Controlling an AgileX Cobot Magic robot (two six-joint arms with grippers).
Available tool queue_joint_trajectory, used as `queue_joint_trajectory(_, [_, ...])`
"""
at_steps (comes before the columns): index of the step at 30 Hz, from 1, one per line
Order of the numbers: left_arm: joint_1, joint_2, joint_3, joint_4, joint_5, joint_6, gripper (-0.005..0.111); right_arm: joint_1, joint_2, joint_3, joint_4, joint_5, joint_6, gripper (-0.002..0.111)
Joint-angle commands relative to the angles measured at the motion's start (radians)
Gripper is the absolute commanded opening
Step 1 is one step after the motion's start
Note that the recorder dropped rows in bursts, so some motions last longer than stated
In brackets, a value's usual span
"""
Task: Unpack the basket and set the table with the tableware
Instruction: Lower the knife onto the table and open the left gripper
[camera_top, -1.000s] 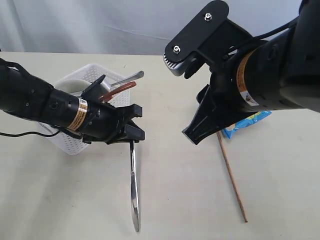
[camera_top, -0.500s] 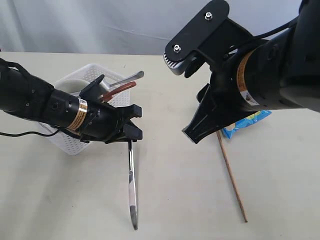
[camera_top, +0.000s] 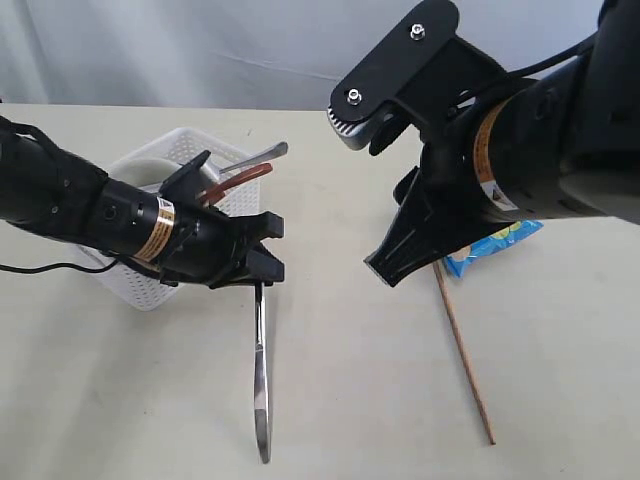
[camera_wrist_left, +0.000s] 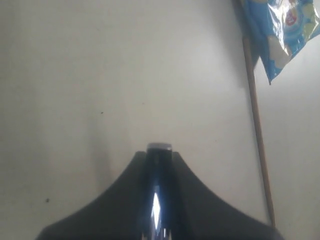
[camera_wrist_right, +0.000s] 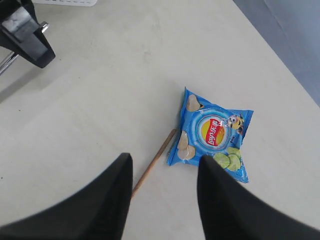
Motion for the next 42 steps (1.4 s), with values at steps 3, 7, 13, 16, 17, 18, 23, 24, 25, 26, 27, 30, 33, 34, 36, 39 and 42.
queue_joint_trajectory(3, [0.003, -0.002, -0.006, 0.053, 0.014, -0.036, 0.0, -0.007, -0.007, 0.0, -0.011, 0.001, 0.006, 0.041])
queue_joint_trajectory(7, [0.003, 0.007, -0.006, 0.046, 0.014, -0.036, 0.0, -0.007, -0.007, 0.0, -0.011, 0.001, 0.006, 0.041])
queue_joint_trajectory(13, [0.003, 0.075, -0.006, 0.014, 0.008, -0.036, 0.0, -0.007, -0.007, 0.0, -0.013, 0.001, 0.006, 0.041])
queue_joint_trajectory(16, [0.003, 0.089, -0.017, 0.014, 0.004, -0.036, 0.0, -0.007, -0.007, 0.0, -0.013, 0.001, 0.006, 0.041])
queue_joint_trajectory(17, [0.003, 0.089, -0.017, 0.01, 0.004, -0.036, 0.0, -0.007, -0.007, 0.0, -0.013, 0.001, 0.006, 0.041])
queue_joint_trajectory(18, [0.003, 0.089, -0.017, 0.004, -0.002, -0.036, 0.0, -0.007, -0.007, 0.0, -0.013, 0.001, 0.006, 0.041])
queue_joint_trajectory(23, [0.003, 0.089, -0.026, 0.006, -0.03, -0.032, 0.0, -0.007, -0.007, 0.0, -0.013, 0.001, 0.006, 0.041])
queue_joint_trajectory(24, [0.003, 0.089, -0.026, 0.007, -0.036, -0.032, 0.0, -0.007, -0.007, 0.0, -0.013, 0.001, 0.006, 0.041])
queue_joint_trajectory(25, [0.003, 0.089, -0.026, 0.005, -0.042, -0.032, 0.0, -0.007, -0.007, 0.0, -0.013, 0.001, 0.006, 0.041])
queue_joint_trajectory(26, [0.003, 0.089, -0.028, 0.005, -0.045, -0.032, 0.0, -0.007, -0.007, 0.0, -0.013, 0.001, 0.006, 0.041])
queue_joint_trajectory(27, [0.003, 0.089, -0.03, 0.007, -0.047, -0.032, 0.0, -0.007, -0.007, 0.0, -0.013, 0.001, 0.006, 0.041])
queue_joint_trajectory(30, [0.003, 0.089, -0.033, 0.007, -0.061, -0.032, 0.004, -0.007, -0.007, 0.0, -0.013, 0.001, 0.006, 0.041])
queue_joint_trajectory(33, [0.003, 0.089, -0.035, 0.007, -0.063, -0.032, 0.023, -0.007, -0.007, 0.0, -0.012, 0.001, 0.008, 0.041])
queue_joint_trajectory(34, [0.003, 0.089, -0.035, 0.004, -0.063, -0.032, 0.028, -0.007, -0.007, 0.0, -0.012, 0.001, 0.008, 0.041])
queue_joint_trajectory(36, [0.003, 0.089, -0.035, 0.003, -0.061, -0.034, 0.036, -0.007, -0.007, 0.0, -0.012, 0.001, 0.008, 0.041])
queue_joint_trajectory(39, [0.005, 0.089, -0.035, 0.0, -0.054, -0.034, 0.037, -0.007, -0.007, 0.0, -0.012, 0.001, 0.008, 0.041])
queue_joint_trajectory(42, [0.005, 0.087, -0.035, -0.013, -0.054, -0.034, 0.037, -0.007, -0.007, 0.0, -0.011, 0.001, 0.01, 0.041])
